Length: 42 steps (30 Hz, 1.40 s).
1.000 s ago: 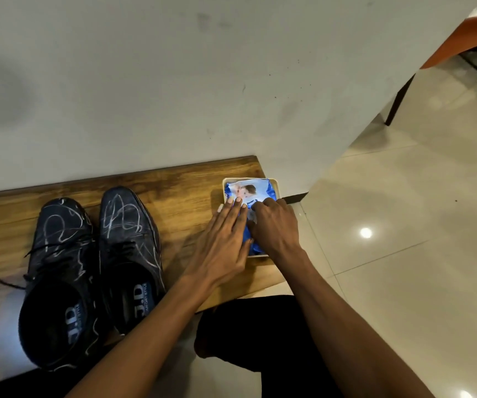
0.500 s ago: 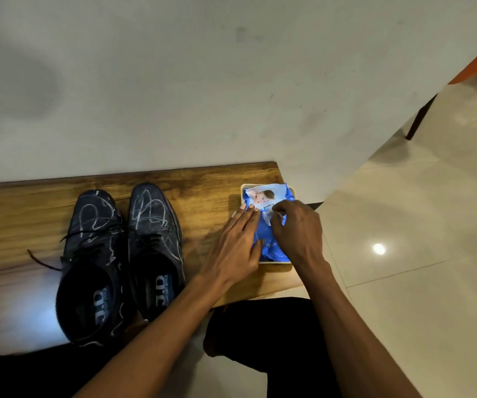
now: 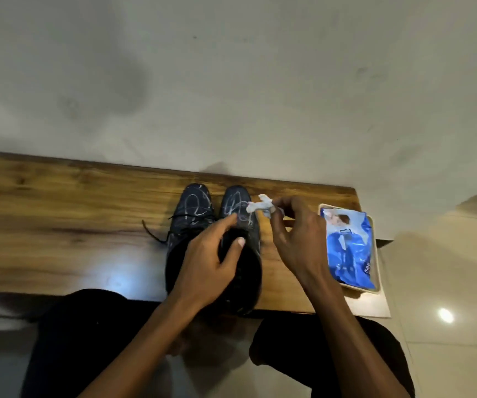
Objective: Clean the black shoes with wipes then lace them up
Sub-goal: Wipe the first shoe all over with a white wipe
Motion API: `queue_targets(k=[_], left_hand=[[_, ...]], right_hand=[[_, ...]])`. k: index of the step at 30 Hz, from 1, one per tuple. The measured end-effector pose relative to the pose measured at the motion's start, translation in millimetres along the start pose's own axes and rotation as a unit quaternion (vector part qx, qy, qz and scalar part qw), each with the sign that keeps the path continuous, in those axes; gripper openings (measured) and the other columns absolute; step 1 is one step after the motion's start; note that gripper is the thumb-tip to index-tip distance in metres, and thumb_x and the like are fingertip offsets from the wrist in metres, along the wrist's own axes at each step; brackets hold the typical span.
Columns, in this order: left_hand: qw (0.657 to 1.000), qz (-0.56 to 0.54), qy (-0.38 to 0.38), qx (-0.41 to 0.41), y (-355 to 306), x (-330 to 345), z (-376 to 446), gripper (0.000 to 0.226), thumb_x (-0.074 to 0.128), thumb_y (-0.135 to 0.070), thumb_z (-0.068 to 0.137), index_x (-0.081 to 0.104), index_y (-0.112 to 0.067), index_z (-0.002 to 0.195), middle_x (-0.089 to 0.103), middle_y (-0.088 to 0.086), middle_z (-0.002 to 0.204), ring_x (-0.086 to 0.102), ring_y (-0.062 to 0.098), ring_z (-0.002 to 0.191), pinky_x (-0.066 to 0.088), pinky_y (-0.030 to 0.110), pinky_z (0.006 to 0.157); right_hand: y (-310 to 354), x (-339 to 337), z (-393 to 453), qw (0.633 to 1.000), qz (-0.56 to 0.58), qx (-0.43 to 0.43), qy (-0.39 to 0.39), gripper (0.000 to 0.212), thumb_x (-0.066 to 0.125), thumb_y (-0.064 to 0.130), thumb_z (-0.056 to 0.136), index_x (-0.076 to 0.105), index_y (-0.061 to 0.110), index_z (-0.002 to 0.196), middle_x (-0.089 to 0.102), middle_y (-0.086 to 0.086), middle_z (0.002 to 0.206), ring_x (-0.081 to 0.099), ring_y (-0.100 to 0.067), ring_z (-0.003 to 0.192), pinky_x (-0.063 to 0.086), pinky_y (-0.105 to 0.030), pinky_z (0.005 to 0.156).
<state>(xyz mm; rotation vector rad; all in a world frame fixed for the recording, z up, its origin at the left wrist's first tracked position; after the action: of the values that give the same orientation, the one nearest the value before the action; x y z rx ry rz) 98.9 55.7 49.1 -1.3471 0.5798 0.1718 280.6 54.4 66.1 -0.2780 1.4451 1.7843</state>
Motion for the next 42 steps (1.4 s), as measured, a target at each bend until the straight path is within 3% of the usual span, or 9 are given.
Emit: queue_targets(k=[3,6,10,14,19,23,29,36,42], left_hand=[[0.993,-0.047,-0.054,-0.094,17.3,-31.1,-17.1,0.036,0.063,-0.025,0.095,0.060,-0.020,0.131,0.069,-0.011,0.114,0.062,-0.007,0.104,0.048,0.009,0.088],[0.969,-0.105,-0.068,-0.214,31.5,-43.6,-31.7,0.022,0.065,-0.030,0.094,0.066,-0.023,0.115,0.071,-0.010,0.100,0.066,-0.001,0.094,0.051,0.011,0.076],[0.918,-0.216,-0.029,-0.331,52.7,-39.0,-42.9,0.016,0.066,-0.035,0.093,0.072,-0.023,0.101,0.075,0.002,0.098,0.070,0.017,0.099,0.055,0.035,0.093],[0.828,-0.401,-0.008,-0.392,52.2,-26.6,-36.3,0.033,0.066,-0.031,0.093,0.067,-0.009,0.117,0.075,-0.001,0.110,0.067,0.012,0.111,0.048,0.026,0.098],[0.714,-0.570,-0.063,-0.402,41.0,-22.6,-16.3,0.032,0.057,-0.034,0.096,0.068,-0.015,0.118,0.075,0.007,0.112,0.067,0.020,0.110,0.051,0.029,0.088],[0.708,-0.581,-0.085,-0.392,41.7,-13.9,-7.2,0.041,0.049,-0.046,0.098,0.072,-0.015,0.114,0.076,0.008,0.107,0.072,0.017,0.096,0.053,0.030,0.081],[0.683,-0.609,-0.120,-0.385,41.2,-13.3,-2.5,0.042,0.043,-0.042,0.103,0.069,-0.010,0.114,0.077,0.006,0.098,0.075,0.012,0.084,0.057,0.023,0.067],[0.702,-0.610,-0.085,-0.358,44.2,-30.6,-6.2,0.052,0.036,-0.048,0.103,0.066,-0.010,0.120,0.074,0.010,0.113,0.072,0.018,0.102,0.055,0.028,0.076],[0.686,-0.654,-0.085,-0.307,43.4,-38.1,-7.8,0.039,0.039,-0.036,0.104,0.063,-0.011,0.124,0.073,0.009,0.116,0.071,0.016,0.106,0.054,0.028,0.084]], right_hand=[[17.0,26.8,-0.8,0.998,0.017,-0.012,0.052,0.012,0.064,0.014,0.095,0.067,0.014,0.106,0.073,0.007,0.094,0.067,-0.002,0.083,0.048,-0.003,0.069],[26.6,46.0,-1.6,0.995,0.020,-0.024,0.095,0.012,0.066,0.015,0.095,0.067,0.015,0.107,0.073,0.006,0.097,0.066,-0.001,0.083,0.049,-0.004,0.070],[29.8,67.7,-4.3,0.989,-0.002,-0.052,0.141,0.021,0.066,0.016,0.095,0.066,0.018,0.116,0.072,0.005,0.105,0.067,-0.004,0.084,0.057,-0.019,0.074],[24.9,85.1,-10.3,0.983,-0.045,-0.072,0.164,0.034,0.064,0.017,0.095,0.064,0.022,0.129,0.070,0.004,0.113,0.065,-0.009,0.093,0.056,-0.031,0.082],[23.9,93.2,-9.6,0.984,-0.038,-0.068,0.160,0.028,0.065,0.021,0.097,0.069,0.021,0.124,0.071,0.004,0.112,0.063,-0.005,0.099,0.052,-0.021,0.086],[26.1,95.3,-7.8,0.988,-0.018,-0.045,0.145,0.020,0.070,0.028,0.094,0.074,0.020,0.112,0.073,0.010,0.103,0.064,0.001,0.091,0.052,-0.014,0.077],[31.2,103.7,-6.0,0.984,-0.016,-0.038,0.171,0.017,0.072,0.031,0.092,0.076,0.017,0.101,0.074,0.011,0.090,0.065,0.001,0.077,0.052,-0.013,0.066],[38.1,99.2,-7.9,0.977,-0.010,-0.099,0.187,0.006,0.073,0.020,0.092,0.075,0.015,0.095,0.072,0.010,0.091,0.064,0.001,0.079,0.050,-0.011,0.068],[48.4,95.4,-2.5,0.978,-0.013,-0.160,0.136,0.033,0.069,0.017,0.094,0.067,0.021,0.127,0.068,0.008,0.095,0.063,-0.005,0.081,0.052,-0.021,0.068]])
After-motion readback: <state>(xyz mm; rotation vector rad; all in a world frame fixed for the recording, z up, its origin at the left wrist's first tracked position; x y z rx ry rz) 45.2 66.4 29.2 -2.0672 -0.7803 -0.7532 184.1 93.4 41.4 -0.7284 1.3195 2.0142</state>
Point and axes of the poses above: each hand's wrist, its own z-axis towards the middle knuckle, its own x-axis out of the palm, y = z × x, the point moved 2 cm from there along z, towards the middle knuckle
